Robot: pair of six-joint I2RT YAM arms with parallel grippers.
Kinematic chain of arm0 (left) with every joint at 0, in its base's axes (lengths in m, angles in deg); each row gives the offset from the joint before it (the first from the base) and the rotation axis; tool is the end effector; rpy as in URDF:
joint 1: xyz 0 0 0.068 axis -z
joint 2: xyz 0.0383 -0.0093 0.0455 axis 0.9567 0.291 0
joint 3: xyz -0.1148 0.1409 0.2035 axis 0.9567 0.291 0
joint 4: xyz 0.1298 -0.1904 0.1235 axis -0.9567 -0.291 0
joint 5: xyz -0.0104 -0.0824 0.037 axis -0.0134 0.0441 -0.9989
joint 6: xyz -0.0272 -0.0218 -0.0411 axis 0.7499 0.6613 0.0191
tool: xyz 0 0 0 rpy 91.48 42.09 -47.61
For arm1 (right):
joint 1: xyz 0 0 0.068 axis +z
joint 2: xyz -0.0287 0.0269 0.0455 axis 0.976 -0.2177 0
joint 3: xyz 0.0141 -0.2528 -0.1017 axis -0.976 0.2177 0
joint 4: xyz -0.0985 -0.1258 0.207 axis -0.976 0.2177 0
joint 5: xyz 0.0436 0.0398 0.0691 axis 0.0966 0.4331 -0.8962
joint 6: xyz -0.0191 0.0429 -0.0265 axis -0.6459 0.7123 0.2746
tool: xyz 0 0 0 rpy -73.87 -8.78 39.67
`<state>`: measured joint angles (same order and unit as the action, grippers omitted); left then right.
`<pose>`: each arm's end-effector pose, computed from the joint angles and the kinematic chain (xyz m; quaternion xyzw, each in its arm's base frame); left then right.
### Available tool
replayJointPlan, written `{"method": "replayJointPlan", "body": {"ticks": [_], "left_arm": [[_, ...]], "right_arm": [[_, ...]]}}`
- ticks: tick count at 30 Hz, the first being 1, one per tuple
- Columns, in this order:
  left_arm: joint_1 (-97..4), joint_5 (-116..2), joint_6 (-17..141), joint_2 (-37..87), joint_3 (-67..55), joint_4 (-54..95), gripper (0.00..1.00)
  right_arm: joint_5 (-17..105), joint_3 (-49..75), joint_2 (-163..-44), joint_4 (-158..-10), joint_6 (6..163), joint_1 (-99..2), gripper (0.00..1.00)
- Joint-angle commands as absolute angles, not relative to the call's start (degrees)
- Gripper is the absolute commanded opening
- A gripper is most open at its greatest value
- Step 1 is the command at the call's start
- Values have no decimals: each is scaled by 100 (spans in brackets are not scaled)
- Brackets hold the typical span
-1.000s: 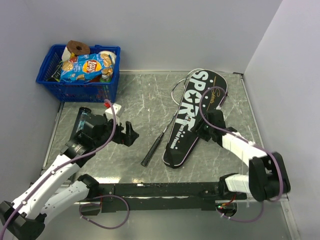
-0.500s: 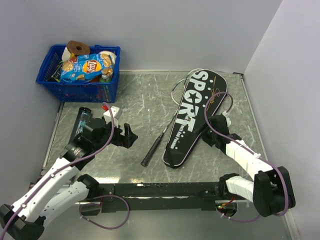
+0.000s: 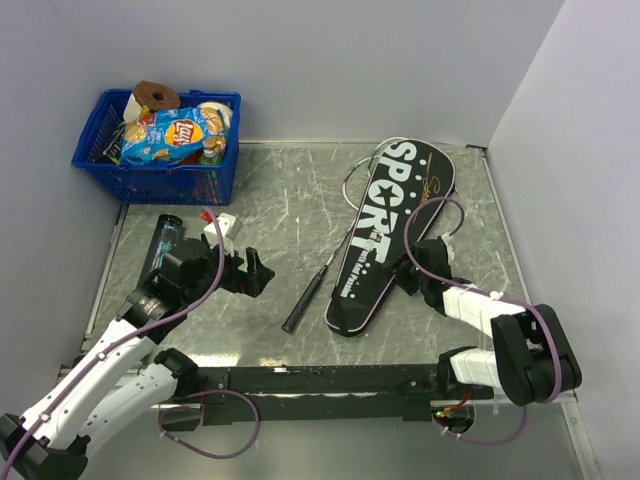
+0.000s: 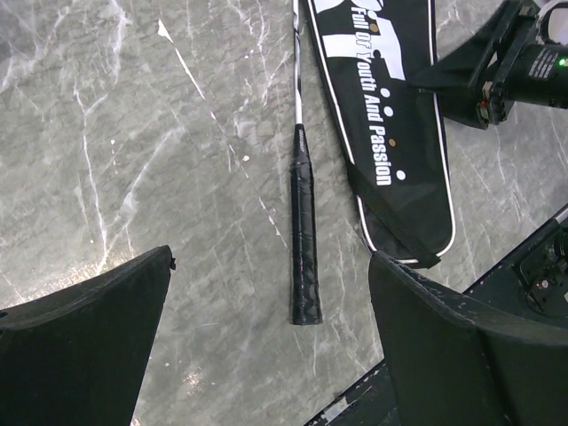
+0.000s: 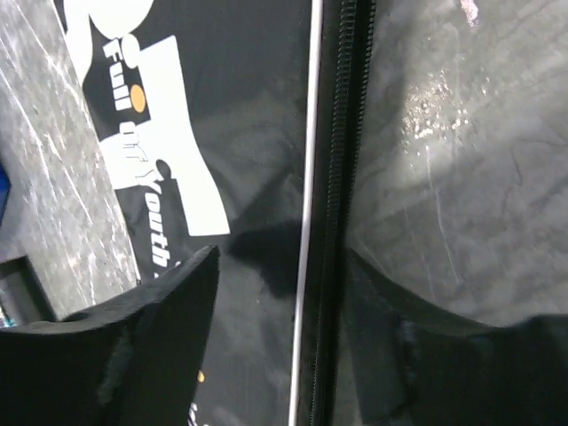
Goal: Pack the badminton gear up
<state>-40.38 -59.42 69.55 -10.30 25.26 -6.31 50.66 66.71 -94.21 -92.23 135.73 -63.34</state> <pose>0.1348 -0.0910 0.3018 0.1268 0.8279 -0.2784 0.4701 0.2146 0.0545 0.1417 0.3373 0.8503 0.2444 0.3217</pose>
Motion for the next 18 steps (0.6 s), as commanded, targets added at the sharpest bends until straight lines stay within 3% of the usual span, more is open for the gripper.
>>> {"method": "replayJointPlan", "body": {"ticks": [1,2,3,5,18], "left_arm": [[-4030,-6057,6955,-1025,2529,-447,97],[-4030,-6057,6955,-1008,2529,-447,96],[-4030,-6057,6955,-999,2538,-447,97],[-4030,-6065,6946,-982,2529,-456,97],[-4021,-6215,6973,-1016,2529,-482,97]], "right_arm": [[5089,6981,-9605,-9794,13861,-6371,49],[5106,6999,-9596,-9847,13870,-6363,42],[5124,7017,-9587,-9856,13871,-6371,22],[5159,6999,-9500,-9804,13836,-6380,0],[4448,5762,-8453,-8916,13387,-6354,0]]}}
